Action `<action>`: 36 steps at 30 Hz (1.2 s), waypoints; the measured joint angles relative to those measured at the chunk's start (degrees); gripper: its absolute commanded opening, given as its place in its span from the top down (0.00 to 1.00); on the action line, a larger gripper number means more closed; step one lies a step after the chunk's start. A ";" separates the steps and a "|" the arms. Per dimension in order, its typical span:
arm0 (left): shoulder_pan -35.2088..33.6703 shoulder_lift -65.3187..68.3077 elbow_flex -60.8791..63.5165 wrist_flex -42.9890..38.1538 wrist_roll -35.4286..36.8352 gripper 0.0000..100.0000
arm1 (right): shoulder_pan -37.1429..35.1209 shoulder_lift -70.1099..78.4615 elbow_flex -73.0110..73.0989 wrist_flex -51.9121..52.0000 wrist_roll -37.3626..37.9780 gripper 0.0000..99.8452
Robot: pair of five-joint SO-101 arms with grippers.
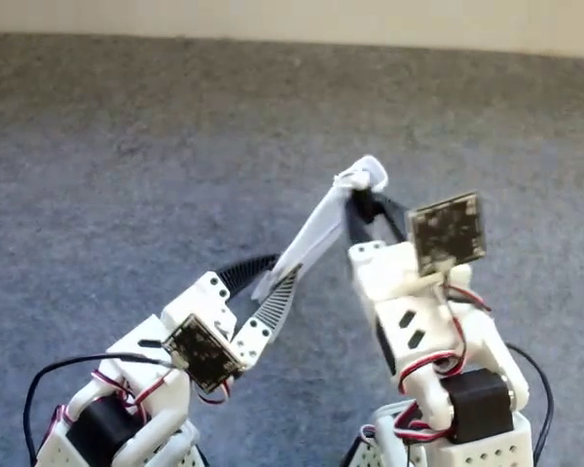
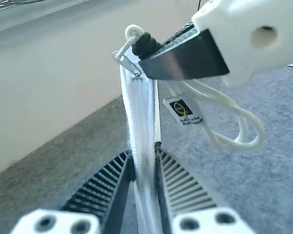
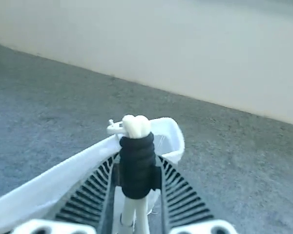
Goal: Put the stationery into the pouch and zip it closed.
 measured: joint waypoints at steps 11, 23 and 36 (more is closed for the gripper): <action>-1.76 0.18 -1.05 2.73 -0.35 1.00 | 12.75 0.09 0.88 -6.24 -0.26 0.99; -2.02 0.62 -2.46 3.34 -0.44 1.00 | 14.77 13.19 -3.43 -7.47 -0.35 0.99; -3.78 -0.18 -3.52 7.12 -0.70 1.00 | 32.09 29.36 -8.53 -8.53 1.32 0.99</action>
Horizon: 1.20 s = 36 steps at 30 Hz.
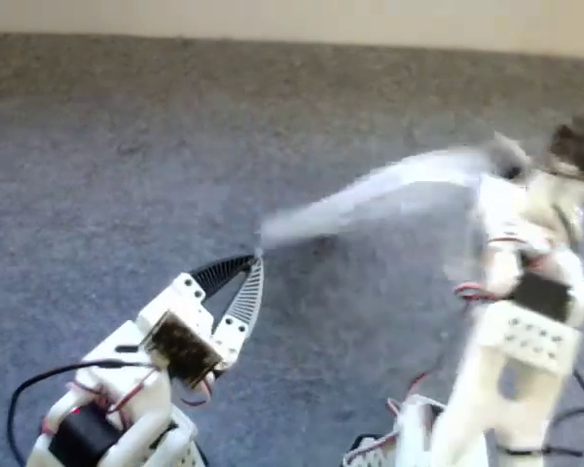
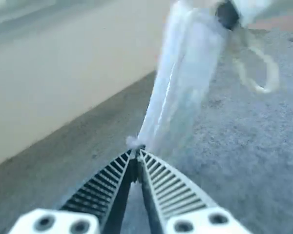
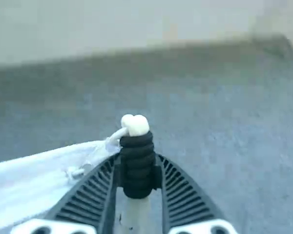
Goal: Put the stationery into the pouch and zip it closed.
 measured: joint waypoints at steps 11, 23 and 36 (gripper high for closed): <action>-0.26 0.00 0.00 0.26 -0.09 1.00 | 0.97 0.09 0.00 -0.09 3.87 0.99; -0.44 0.00 0.00 0.26 -0.09 1.00 | -10.81 -14.15 1.32 6.59 3.87 0.99; -0.44 0.00 0.00 0.26 1.14 0.84 | -33.05 -24.44 1.23 18.55 2.64 0.99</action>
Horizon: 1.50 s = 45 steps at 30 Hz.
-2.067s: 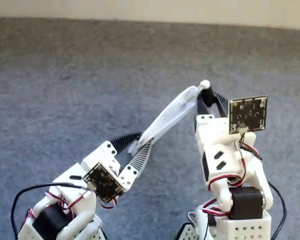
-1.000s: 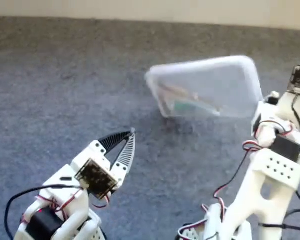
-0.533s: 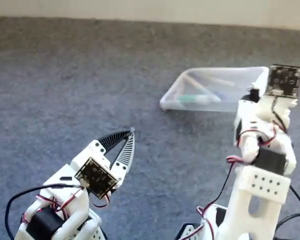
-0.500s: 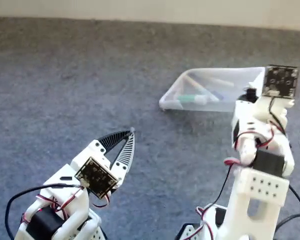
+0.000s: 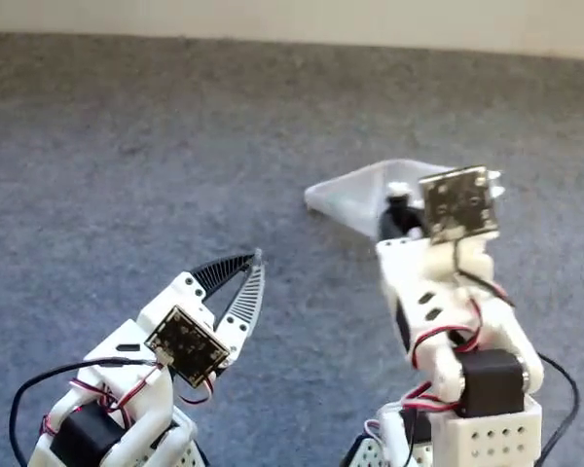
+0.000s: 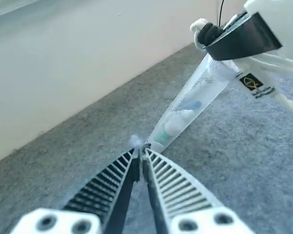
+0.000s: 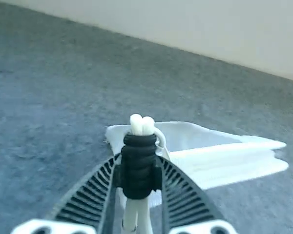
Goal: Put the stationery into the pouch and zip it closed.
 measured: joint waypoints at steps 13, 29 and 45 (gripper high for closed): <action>-5.80 0.00 -3.52 1.49 16.18 0.78 | -12.75 0.09 0.09 -3.16 -7.91 0.99; -5.80 0.00 -3.52 1.58 16.18 0.78 | -12.75 0.35 -11.60 -7.03 -3.96 0.99; -5.71 0.00 -3.52 2.46 16.18 0.78 | -12.84 7.21 -23.74 10.29 -0.18 0.99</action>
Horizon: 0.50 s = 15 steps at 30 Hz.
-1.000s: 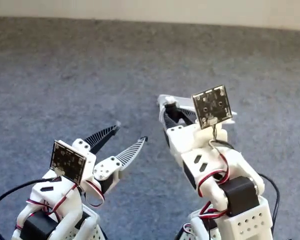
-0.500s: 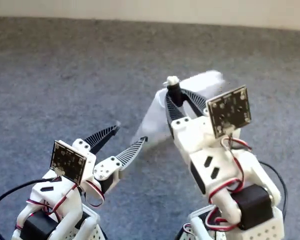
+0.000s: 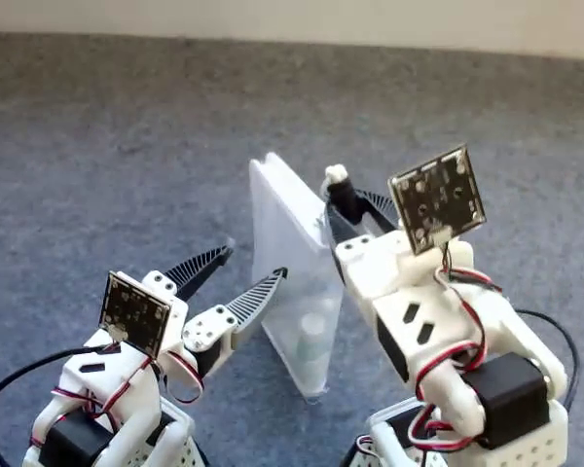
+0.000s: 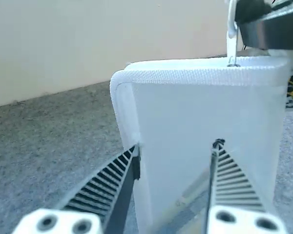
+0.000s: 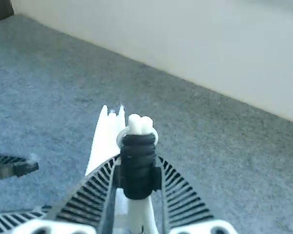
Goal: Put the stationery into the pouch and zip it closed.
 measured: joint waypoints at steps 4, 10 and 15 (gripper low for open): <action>-0.09 0.00 0.00 0.00 0.00 0.78 | 0.00 0.09 -1.76 4.57 5.36 0.99; -0.09 0.00 0.00 0.00 0.00 0.78 | 0.00 0.53 -6.07 9.93 16.62 0.99; -0.09 0.00 0.00 0.00 0.00 0.78 | -0.18 0.62 -12.13 10.37 24.00 0.99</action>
